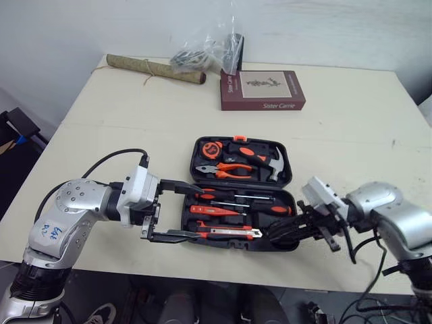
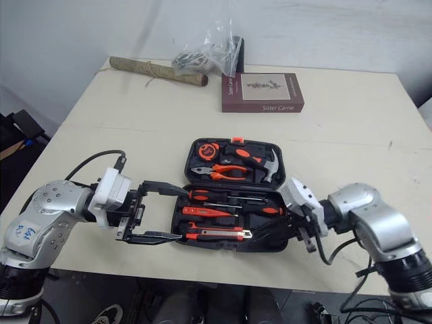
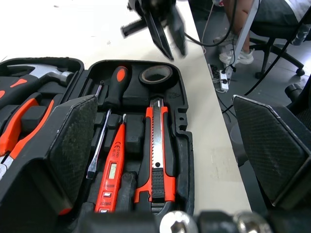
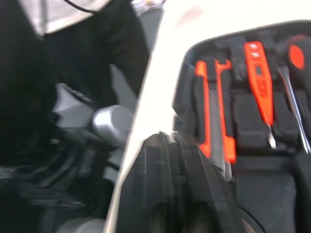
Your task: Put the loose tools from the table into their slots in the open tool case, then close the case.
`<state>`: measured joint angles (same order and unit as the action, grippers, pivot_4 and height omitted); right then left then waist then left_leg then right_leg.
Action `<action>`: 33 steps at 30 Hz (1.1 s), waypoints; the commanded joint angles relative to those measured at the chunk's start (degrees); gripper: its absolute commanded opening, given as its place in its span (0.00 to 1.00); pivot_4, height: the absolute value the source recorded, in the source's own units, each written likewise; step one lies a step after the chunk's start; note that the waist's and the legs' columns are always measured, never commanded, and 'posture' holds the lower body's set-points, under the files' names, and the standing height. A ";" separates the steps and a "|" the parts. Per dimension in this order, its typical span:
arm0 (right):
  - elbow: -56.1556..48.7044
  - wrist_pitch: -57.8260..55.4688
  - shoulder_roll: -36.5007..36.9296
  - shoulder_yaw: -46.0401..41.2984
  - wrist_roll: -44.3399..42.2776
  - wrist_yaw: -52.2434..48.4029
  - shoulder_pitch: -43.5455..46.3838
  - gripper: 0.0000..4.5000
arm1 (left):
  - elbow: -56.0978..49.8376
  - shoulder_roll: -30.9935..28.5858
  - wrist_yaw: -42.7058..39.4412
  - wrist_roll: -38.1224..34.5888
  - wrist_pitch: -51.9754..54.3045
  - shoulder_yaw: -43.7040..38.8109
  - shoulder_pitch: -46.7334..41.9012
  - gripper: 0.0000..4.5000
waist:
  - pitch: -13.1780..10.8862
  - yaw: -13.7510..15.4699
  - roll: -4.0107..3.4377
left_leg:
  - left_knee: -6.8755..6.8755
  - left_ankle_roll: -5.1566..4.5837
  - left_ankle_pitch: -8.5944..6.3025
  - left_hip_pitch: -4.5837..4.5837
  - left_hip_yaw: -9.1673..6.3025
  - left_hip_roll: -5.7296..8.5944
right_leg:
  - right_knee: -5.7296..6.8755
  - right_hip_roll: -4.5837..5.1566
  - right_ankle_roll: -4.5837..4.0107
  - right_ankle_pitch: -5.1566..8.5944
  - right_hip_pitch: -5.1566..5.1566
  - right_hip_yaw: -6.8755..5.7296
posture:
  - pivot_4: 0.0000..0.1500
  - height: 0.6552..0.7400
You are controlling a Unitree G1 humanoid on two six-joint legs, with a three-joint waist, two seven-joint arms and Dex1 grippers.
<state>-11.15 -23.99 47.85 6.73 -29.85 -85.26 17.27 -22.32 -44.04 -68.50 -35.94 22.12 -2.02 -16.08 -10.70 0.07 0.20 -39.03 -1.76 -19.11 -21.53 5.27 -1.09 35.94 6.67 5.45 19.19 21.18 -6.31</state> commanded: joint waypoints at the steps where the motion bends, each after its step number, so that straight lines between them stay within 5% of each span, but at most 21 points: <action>1: 5.95 11.78 -1.74 1.66 7.15 0.86 -1.10 0.01 | -1.00 -0.96 -0.25 -0.48 -0.51 -1.67 0.34 1.00 | 0.00 -0.07 0.00 | 0.00 0.00 0.00 0.00 0.00 0.00 | 0.00 -0.01 0.00 0.00 0.02 0.00 | 1.00 1.00; 8: 16.60 25.31 -2.42 4.05 14.78 1.72 -5.27 0.01 | 0.60 -1.25 0.02 0.66 -1.16 -1.95 0.52 1.00 | 0.04 -0.05 0.06 | 0.03 0.00 -0.01 0.38 -0.04 -0.03 | -0.10 -0.04 0.00 0.00 -0.42 -0.07 | 1.00 1.00; 16: 7.14 19.39 -5.65 -3.67 1.46 5.61 -6.43 0.01 | 7.24 -1.63 2.37 3.09 -2.63 -4.38 0.58 1.00 | 0.02 -0.06 0.03 | 0.03 0.01 -0.12 0.47 -0.21 -0.04 | -0.31 0.02 -0.01 0.00 -0.57 -0.11 | 1.00 1.00; 20: 3.45 11.72 -3.40 -11.15 -4.20 11.11 -3.52 0.00 | 13.20 -2.26 6.73 7.61 -3.13 -5.52 0.68 0.72 | -0.19 -0.38 -0.33 | 0.02 0.01 -0.12 0.37 -0.11 -0.05 | -0.10 0.01 0.00 0.00 -0.40 -0.08 | 1.00 1.00; 27: 19.34 15.17 2.20 -11.50 8.59 16.07 0.31 0.00 | 21.64 0.96 16.06 16.28 1.52 0.56 -5.17 0.01 | -0.21 0.97 -0.27 | 0.01 -0.10 -0.18 0.31 -0.10 0.03 | -0.11 0.09 0.00 0.00 -0.39 -0.13 | 1.00 1.00; 33: 27.76 20.00 -2.32 -7.19 15.88 19.93 3.42 0.00 | 28.84 5.60 16.50 21.31 1.14 6.84 -9.92 0.01 | -0.21 0.81 -0.26 | 0.01 -0.15 -0.11 0.19 0.10 0.09 | 0.02 0.06 0.08 -0.04 -0.16 -0.02 | 1.00 1.00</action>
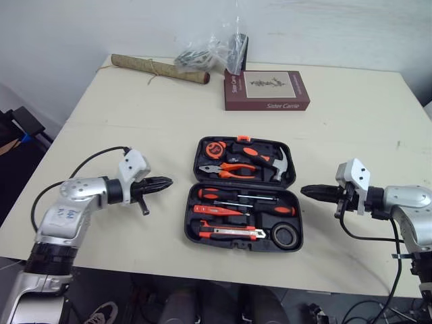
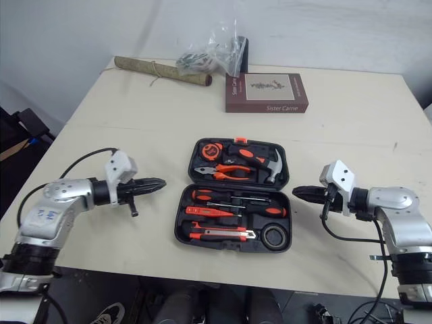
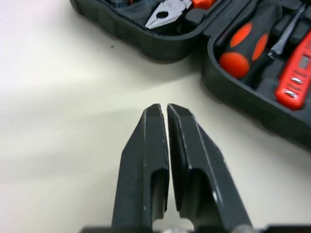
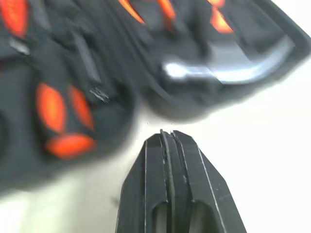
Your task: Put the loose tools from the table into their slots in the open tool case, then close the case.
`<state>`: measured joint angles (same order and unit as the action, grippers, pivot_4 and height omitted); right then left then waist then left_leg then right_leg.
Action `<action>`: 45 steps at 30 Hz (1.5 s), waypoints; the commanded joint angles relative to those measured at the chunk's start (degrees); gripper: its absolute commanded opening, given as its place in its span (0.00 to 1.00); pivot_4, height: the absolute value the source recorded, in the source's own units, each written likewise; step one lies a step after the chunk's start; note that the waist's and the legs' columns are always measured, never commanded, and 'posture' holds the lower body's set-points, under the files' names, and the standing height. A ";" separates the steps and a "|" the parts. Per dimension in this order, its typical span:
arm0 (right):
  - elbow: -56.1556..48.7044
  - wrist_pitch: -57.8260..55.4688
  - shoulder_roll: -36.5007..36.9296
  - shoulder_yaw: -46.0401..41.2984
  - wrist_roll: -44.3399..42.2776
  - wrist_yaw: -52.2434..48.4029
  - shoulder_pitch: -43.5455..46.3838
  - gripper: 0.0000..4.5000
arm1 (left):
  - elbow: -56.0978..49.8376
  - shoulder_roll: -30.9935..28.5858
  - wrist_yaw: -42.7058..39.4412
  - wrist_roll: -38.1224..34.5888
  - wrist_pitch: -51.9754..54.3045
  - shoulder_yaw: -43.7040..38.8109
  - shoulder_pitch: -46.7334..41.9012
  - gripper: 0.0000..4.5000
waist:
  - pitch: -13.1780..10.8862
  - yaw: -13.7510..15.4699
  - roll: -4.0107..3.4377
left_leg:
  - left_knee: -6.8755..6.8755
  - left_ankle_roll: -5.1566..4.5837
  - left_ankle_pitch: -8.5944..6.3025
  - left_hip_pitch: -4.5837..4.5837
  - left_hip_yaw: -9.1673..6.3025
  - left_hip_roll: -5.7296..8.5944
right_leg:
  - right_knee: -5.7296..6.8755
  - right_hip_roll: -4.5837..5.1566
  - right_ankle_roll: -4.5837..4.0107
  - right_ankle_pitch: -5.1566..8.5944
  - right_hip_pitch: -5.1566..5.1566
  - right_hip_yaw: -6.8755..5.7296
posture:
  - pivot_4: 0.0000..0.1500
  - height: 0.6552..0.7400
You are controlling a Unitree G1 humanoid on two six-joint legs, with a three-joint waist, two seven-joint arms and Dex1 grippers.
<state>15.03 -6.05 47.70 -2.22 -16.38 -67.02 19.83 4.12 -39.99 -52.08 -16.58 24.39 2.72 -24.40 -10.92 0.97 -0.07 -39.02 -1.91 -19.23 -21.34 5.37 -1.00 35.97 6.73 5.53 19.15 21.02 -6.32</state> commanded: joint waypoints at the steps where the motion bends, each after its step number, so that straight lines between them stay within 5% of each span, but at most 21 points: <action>1: 2.21 2.13 -3.56 2.36 3.06 2.52 1.46 0.00 | 4.22 2.74 0.02 2.80 -2.33 2.83 -2.52 0.01 | 0.00 -0.24 0.01 | 0.00 0.03 0.01 0.00 0.02 -0.03 | 0.01 -0.08 0.00 0.00 0.01 -0.01 | 1.00 1.00; 11: -3.80 0.15 -9.18 4.19 2.87 3.45 0.54 0.00 | 8.29 9.72 -1.91 4.90 -5.97 5.98 -6.84 0.01 | 0.03 -1.05 0.04 | 0.00 0.09 0.10 -0.07 0.09 -0.09 | 0.13 -0.11 0.00 0.00 0.16 0.04 | 1.00 1.00; 24: -14.33 -5.21 -7.39 1.98 2.53 4.24 -5.67 0.00 | 3.22 4.80 -2.11 4.40 -2.45 1.94 -1.41 0.01 | 0.03 -1.11 0.04 | 0.01 0.09 0.10 -0.12 0.07 -0.11 | 0.11 -0.10 0.00 0.00 0.21 0.06 | 1.00 1.00; 26: -14.94 -4.74 -6.40 0.29 2.14 4.35 -6.34 0.00 | 3.55 3.00 -1.86 4.23 -2.65 0.23 -1.00 0.12 | 0.02 -1.21 0.04 | 0.04 0.09 0.10 -0.12 0.09 -0.11 | 0.10 -0.11 0.00 0.00 0.24 0.08 | 1.00 1.00; 31: -20.15 -15.54 -0.33 -6.17 -2.81 5.09 -8.07 0.43 | 1.04 -2.24 -6.36 -3.15 -0.61 -8.15 -0.87 0.55 | 0.01 -1.04 0.02 | 0.02 0.09 0.10 -0.22 0.10 -0.11 | 0.12 -0.07 0.00 0.00 0.34 0.11 | 1.00 1.00; 34: -24.49 -30.68 2.78 -8.65 -4.66 10.81 -6.50 0.78 | -3.49 -4.32 -5.59 -9.07 10.10 -11.48 -2.99 0.88 | 0.01 -0.81 0.02 | -0.02 0.09 0.10 -0.24 0.04 -0.10 | 0.11 -0.02 0.00 0.00 0.32 0.08 | 1.00 1.00; 36: -26.68 -44.28 5.08 -8.90 -7.12 13.72 -3.52 0.99 | -5.54 -4.59 -0.92 -10.29 19.34 -11.74 -6.07 1.00 | 0.01 -0.65 0.02 | -0.06 0.09 0.10 -0.24 -0.02 -0.08 | 0.11 0.02 0.00 0.00 0.29 0.07 | 1.00 1.00; 40: -22.88 -72.44 5.09 -8.11 -13.53 17.03 8.56 0.99 | -6.11 -2.56 5.43 -11.69 35.28 -8.44 -13.40 1.00 | 0.01 -0.89 0.02 | -0.04 0.06 0.11 -0.24 -0.03 -0.05 | 0.16 0.02 0.00 0.00 0.29 0.10 | 1.00 1.00; 45: -14.23 -84.70 -0.81 -7.19 -12.10 24.26 22.00 0.99 | -0.74 2.39 10.69 -10.49 44.23 -5.20 -20.37 1.00 | 0.01 -1.12 0.02 | 0.00 0.07 0.12 -0.39 0.01 -0.03 | 0.21 -0.08 0.00 0.00 0.49 0.10 | 1.00 1.00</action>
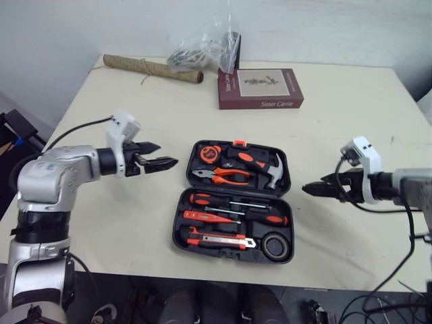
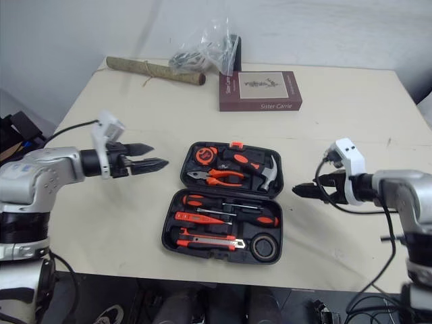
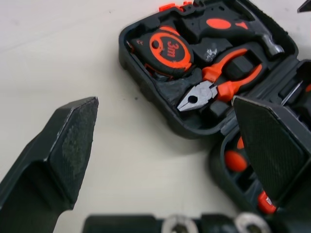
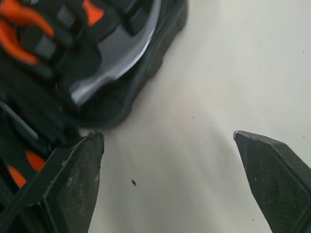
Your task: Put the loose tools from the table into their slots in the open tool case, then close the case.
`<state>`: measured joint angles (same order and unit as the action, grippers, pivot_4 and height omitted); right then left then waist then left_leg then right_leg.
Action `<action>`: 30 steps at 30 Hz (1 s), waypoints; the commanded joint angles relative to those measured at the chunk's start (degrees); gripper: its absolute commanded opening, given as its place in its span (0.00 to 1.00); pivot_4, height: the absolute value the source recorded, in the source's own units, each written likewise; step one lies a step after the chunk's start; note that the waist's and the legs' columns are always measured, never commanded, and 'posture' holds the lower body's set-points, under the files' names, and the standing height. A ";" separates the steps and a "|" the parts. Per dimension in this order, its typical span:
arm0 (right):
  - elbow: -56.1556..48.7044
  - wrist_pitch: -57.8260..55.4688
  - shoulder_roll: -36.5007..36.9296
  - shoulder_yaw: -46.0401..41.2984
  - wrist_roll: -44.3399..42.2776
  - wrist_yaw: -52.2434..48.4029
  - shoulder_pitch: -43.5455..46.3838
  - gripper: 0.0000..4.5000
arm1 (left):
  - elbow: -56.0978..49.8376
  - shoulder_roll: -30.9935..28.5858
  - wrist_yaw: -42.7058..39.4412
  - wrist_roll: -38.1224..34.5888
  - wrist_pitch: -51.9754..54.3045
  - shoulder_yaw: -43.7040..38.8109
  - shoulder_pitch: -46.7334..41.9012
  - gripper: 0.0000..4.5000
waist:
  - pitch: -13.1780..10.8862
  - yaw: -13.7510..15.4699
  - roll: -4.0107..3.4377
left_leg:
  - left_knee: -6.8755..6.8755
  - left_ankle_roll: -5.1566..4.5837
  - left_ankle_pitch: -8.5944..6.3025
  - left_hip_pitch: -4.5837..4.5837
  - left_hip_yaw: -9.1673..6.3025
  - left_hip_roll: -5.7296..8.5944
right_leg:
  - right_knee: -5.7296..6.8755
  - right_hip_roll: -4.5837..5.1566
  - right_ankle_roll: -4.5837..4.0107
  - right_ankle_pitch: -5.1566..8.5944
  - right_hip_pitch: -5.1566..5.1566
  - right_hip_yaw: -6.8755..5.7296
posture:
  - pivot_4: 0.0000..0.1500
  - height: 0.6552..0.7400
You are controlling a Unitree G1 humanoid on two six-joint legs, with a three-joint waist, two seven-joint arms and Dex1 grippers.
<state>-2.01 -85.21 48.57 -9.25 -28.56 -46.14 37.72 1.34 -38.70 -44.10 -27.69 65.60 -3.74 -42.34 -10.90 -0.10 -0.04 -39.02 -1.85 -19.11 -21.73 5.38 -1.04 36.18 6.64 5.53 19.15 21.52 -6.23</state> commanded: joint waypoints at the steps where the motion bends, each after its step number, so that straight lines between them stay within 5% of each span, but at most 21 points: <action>1: 3.69 -5.98 -2.32 0.74 0.52 4.43 5.43 0.99 | 2.82 1.58 3.13 1.44 2.95 2.62 -3.01 1.00 | 0.00 -0.05 0.00 | 0.00 0.01 0.01 -0.10 0.01 0.01 | 0.01 -0.02 0.00 0.00 0.10 -0.01 | 1.00 1.00; 6: 7.21 -6.40 -5.75 2.82 2.04 9.00 8.23 0.99 | 6.72 3.28 4.52 3.50 1.96 5.81 -5.34 1.00 | 0.00 0.03 0.01 | -0.09 -0.01 0.10 -0.79 0.15 0.23 | 0.59 -0.11 0.00 0.00 1.04 0.07 | 1.00 1.00; 21: 11.61 -7.29 -10.21 4.94 1.91 16.02 9.25 0.99 | 13.33 6.00 4.52 4.95 1.31 8.11 -8.06 1.00 | 0.18 -0.04 0.30 | -0.15 0.01 0.23 -0.76 0.16 0.26 | 0.73 -0.10 0.00 0.00 1.02 0.09 | 1.00 1.00; 24: 14.55 -7.29 -12.10 3.21 -1.21 17.54 10.26 0.71 | 14.21 6.85 4.48 5.10 0.88 8.29 -7.71 0.81 | 0.28 -0.08 0.47 | -0.15 0.01 0.23 -0.71 0.16 0.26 | 0.73 -0.10 0.00 0.00 0.98 0.10 | 1.00 1.00; 30: 23.34 -7.29 -17.83 -6.48 -4.40 25.65 12.99 0.10 | 13.51 7.95 3.27 3.02 2.58 6.74 -6.25 0.24 | 0.49 -0.51 0.80 | -0.15 0.05 0.26 -0.58 0.18 0.22 | 0.76 -0.09 0.00 0.00 0.87 0.14 | 1.00 1.00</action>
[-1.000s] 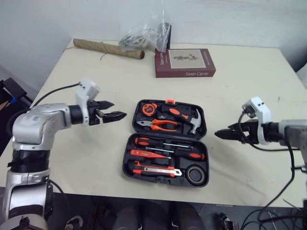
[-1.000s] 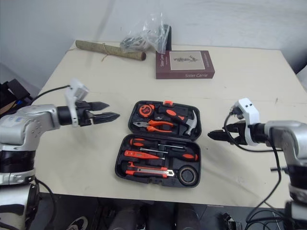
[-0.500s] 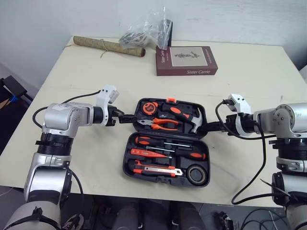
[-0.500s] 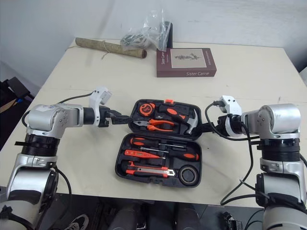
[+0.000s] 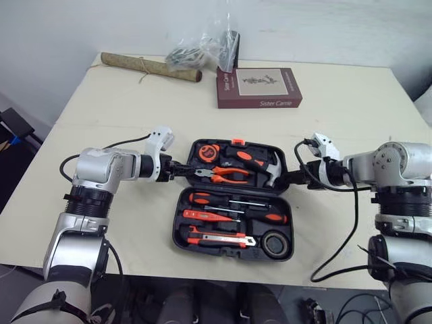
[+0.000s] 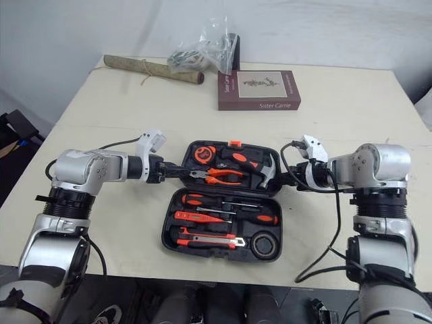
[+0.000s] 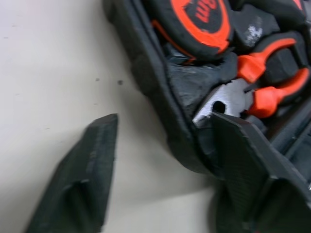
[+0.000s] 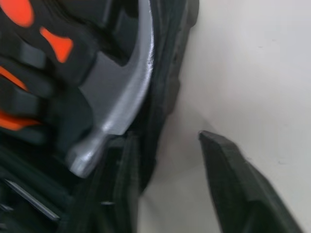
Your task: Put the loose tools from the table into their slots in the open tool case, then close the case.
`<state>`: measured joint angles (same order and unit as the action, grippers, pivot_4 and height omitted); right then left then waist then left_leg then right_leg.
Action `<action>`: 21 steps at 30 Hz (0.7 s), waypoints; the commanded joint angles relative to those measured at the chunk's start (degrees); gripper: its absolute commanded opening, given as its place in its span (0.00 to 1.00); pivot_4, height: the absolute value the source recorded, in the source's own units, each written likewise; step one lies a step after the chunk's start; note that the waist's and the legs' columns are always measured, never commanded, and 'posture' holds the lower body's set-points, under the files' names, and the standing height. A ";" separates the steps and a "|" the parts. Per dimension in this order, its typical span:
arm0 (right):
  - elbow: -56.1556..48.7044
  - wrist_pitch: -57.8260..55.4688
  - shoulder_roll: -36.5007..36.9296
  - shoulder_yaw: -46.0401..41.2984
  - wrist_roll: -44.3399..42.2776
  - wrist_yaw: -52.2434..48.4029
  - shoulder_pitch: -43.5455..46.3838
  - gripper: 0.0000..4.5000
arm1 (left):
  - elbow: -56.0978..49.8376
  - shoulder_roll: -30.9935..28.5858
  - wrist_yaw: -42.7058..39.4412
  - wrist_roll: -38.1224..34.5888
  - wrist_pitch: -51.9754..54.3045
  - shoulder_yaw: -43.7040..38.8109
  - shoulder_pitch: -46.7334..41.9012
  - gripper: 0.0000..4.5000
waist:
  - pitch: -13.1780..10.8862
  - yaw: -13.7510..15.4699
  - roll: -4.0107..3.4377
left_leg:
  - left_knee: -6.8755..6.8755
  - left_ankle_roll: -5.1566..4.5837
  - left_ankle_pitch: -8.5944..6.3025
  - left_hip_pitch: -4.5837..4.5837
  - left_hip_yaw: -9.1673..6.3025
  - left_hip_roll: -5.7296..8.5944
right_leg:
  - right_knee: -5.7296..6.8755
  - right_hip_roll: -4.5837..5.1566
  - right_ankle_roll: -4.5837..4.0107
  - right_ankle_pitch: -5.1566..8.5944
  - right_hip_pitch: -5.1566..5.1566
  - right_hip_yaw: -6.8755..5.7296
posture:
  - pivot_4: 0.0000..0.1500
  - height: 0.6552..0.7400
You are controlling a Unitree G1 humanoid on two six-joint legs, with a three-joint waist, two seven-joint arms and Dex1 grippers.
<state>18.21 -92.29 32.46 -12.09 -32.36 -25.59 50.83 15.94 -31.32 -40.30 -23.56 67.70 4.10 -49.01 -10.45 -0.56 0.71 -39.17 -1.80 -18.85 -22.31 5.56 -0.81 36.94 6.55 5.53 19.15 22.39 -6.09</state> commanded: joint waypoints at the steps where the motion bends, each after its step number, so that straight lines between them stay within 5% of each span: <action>1: 1.26 -0.21 -2.35 -4.63 -0.46 5.87 -0.81 0.01 | -1.19 0.79 -0.36 -1.00 -0.69 -1.74 0.97 0.15 | 0.06 -0.05 0.07 | 0.00 0.02 0.02 0.04 -0.02 -0.01 | 0.01 0.01 0.00 0.00 -0.03 -0.01 | 1.00 1.00; 3: -3.13 -0.21 -3.41 -6.40 -0.53 6.71 -2.20 0.00 | -1.11 1.32 0.55 -0.64 -3.02 -3.40 1.86 0.01 | 0.11 -0.05 0.10 | 0.00 0.03 0.03 0.12 -0.02 -0.01 | 0.02 0.05 0.00 0.00 -0.10 0.01 | 1.00 1.00; 10: -21.95 14.06 -2.46 -6.18 -1.88 0.52 -13.14 0.00 | -5.14 4.45 -2.54 -2.27 -24.64 -11.39 7.92 0.01 | 0.10 0.32 0.09 | 0.09 0.08 0.05 -0.03 -0.03 -0.02 | -0.01 0.08 0.00 0.00 0.09 0.04 | 1.00 1.00; 15: -32.69 48.16 3.31 3.42 9.42 -9.10 -26.94 0.00 | -6.81 5.73 -9.64 1.49 -54.19 -11.90 14.50 0.01 | 0.05 0.49 0.07 | 0.11 0.08 0.05 -0.18 0.12 0.04 | -0.09 -0.01 0.01 0.00 0.24 0.00 | 1.00 1.00; 21: -26.86 86.79 5.93 8.09 23.48 -13.39 -38.23 0.00 | 0.69 6.00 -9.79 9.15 -80.49 -10.77 17.95 0.01 | 0.04 0.67 0.09 | 0.12 0.05 0.07 -0.12 0.28 0.03 | -0.08 -0.01 0.03 -0.02 0.27 -0.13 | 1.00 1.00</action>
<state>-9.80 -16.67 36.44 -5.23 -14.42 -37.13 14.34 17.66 -24.74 -50.18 -15.47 -2.95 -5.08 -30.23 -10.40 0.10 0.80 -39.04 -1.76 -18.79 -22.43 5.84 -0.79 36.85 6.55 5.56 19.13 22.66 -6.25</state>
